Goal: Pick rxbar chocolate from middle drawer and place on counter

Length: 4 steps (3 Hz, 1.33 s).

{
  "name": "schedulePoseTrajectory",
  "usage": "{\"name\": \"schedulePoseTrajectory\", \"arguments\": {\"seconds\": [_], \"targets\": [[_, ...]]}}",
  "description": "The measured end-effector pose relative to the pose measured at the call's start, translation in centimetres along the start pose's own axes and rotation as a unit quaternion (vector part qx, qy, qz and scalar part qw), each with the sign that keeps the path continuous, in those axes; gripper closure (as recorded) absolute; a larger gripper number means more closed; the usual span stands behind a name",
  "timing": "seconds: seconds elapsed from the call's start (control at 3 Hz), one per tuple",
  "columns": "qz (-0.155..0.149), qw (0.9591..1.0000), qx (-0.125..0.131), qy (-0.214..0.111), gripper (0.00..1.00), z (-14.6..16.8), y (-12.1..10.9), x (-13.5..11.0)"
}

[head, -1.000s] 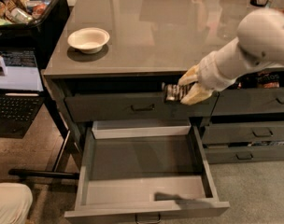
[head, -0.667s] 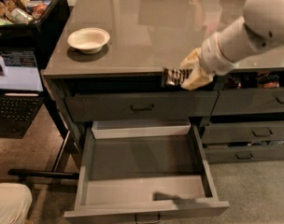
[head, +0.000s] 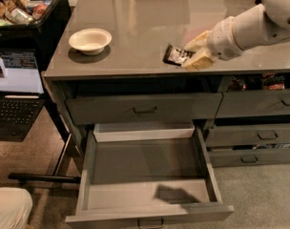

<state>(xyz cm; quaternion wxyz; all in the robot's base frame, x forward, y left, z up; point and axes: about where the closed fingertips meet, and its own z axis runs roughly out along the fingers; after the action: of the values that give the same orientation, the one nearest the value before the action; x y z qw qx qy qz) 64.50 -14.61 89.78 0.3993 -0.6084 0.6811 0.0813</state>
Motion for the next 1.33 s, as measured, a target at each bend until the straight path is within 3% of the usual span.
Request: {"name": "schedulePoseTrajectory", "arguments": {"seconds": [0.33,0.67,1.0,1.33], "targets": [[0.063,0.9956,0.04,-0.056,1.0,0.2,-1.2,-0.2],[0.111,0.9859,0.099,-0.076,1.0,1.6,-2.4,-0.3],[0.111,0.9859,0.099,-0.076,1.0,1.6,-2.4,-0.3],[0.123,0.9833,0.111,-0.076,1.0,2.1,-2.9,-0.5]]}}
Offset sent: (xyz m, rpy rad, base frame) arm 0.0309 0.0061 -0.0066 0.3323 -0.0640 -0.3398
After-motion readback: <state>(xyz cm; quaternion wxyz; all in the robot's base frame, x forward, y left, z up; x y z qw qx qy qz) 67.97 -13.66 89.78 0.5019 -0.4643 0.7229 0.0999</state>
